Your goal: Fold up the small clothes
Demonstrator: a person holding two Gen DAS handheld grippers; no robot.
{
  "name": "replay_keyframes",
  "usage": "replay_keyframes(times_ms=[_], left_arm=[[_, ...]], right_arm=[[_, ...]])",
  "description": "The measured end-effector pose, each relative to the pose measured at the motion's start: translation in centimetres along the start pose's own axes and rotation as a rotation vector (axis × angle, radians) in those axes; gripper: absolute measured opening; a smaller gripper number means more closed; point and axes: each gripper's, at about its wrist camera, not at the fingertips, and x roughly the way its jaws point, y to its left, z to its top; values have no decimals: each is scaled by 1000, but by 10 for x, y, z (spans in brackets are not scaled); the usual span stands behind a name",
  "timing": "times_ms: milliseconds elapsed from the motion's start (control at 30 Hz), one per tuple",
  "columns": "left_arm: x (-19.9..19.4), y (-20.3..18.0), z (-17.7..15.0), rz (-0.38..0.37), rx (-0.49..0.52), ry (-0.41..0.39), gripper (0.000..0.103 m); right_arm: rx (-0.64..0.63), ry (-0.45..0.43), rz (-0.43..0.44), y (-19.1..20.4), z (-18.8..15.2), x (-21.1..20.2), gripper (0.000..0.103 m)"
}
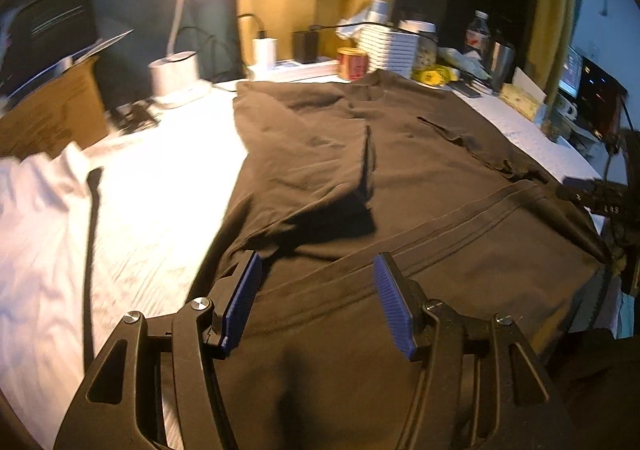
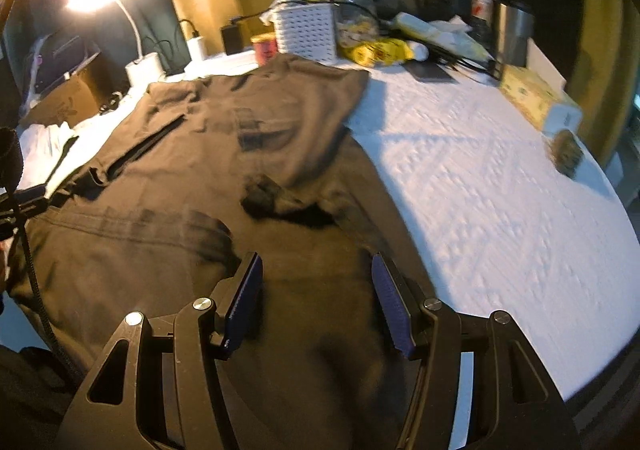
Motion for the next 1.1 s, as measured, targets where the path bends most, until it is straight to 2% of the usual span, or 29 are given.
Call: replay_keyframes(times_ms=[167, 433, 600, 667, 767, 833, 867, 900, 933, 1000, 1100], left_arm=[[-9, 16, -13, 78, -40, -12, 58], [-19, 49, -38, 217, -141, 9, 58], [-22, 62, -49, 241, -189, 19, 58], [-20, 62, -53, 220, -191, 23, 58], [-15, 58, -56, 187, -162, 30, 58], [-11, 54, -56, 173, -156, 33, 49], [-11, 52, -55, 175, -151, 27, 35], [-11, 51, -55, 166, -148, 30, 23], [-11, 49, -54, 156, -145, 31, 20], [-12, 45, -54, 158, -127, 31, 11], [-17, 44, -53, 151, -128, 21, 6]], right_arm=[[12, 14, -15, -10, -13, 1, 60], [-21, 24, 6, 1, -18, 9, 60], [-54, 21, -15, 12, -20, 13, 60], [-59, 13, -21, 14, -21, 13, 54], [-87, 5, -14, 20, -23, 12, 35], [-101, 6, -10, 24, -23, 11, 26], [-106, 6, -12, 25, -23, 11, 23], [-109, 4, -14, 25, -23, 11, 12], [-112, 2, -19, 26, -23, 10, 8], [-109, 0, -16, 26, -24, 9, 7], [-110, -13, -18, 26, -24, 4, 6]])
